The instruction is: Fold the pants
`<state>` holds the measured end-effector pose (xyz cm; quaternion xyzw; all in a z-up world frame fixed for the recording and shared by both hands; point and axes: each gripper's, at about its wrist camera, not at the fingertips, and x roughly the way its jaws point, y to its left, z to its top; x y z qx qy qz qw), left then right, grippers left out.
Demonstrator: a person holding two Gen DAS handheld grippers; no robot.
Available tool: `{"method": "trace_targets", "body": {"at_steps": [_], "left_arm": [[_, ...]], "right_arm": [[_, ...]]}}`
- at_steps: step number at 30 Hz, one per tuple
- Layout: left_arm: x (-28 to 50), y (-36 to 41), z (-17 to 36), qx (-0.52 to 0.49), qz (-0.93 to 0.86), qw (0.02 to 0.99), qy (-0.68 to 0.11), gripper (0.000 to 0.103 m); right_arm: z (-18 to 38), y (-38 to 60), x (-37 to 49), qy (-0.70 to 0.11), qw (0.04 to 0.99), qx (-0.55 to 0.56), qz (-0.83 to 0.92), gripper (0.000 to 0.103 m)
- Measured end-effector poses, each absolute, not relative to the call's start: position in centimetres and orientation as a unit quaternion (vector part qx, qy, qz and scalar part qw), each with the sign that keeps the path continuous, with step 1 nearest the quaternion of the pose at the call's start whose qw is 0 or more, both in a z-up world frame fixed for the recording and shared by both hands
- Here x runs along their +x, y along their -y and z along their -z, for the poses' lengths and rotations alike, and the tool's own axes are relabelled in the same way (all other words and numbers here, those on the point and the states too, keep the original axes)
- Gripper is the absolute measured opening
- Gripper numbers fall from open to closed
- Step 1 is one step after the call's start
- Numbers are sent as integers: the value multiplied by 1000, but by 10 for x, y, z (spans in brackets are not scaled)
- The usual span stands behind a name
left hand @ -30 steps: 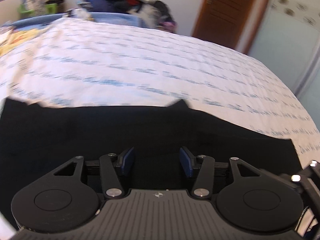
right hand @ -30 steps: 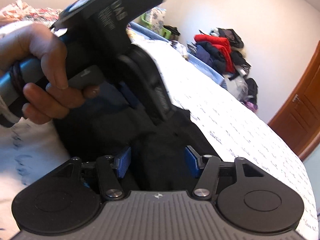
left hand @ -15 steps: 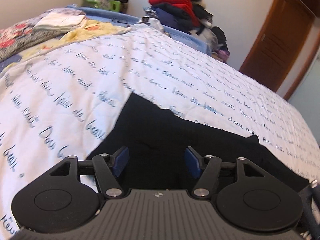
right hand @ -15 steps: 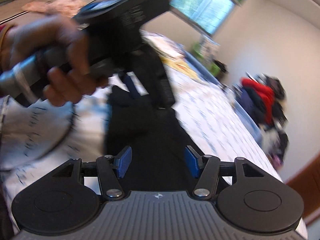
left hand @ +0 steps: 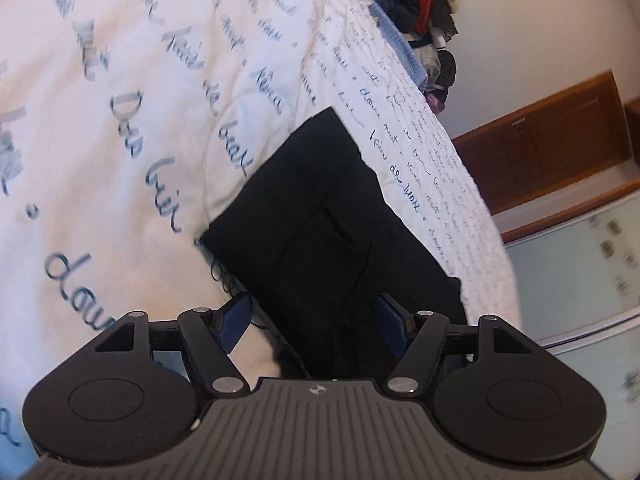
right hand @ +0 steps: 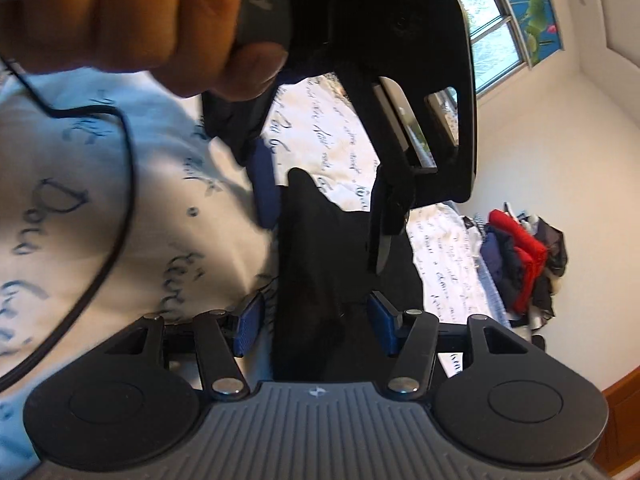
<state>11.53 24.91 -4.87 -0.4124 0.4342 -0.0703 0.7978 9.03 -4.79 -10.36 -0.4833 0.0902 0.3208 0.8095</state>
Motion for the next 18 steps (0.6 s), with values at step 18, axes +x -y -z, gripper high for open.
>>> {"method": "trace_targets", "body": {"at_steps": [18], "left_arm": [[170,-241,66,-498,76,761,-408,70]], "right_arm": [[28,103,156,-213,858,-208,-419,14]]}}
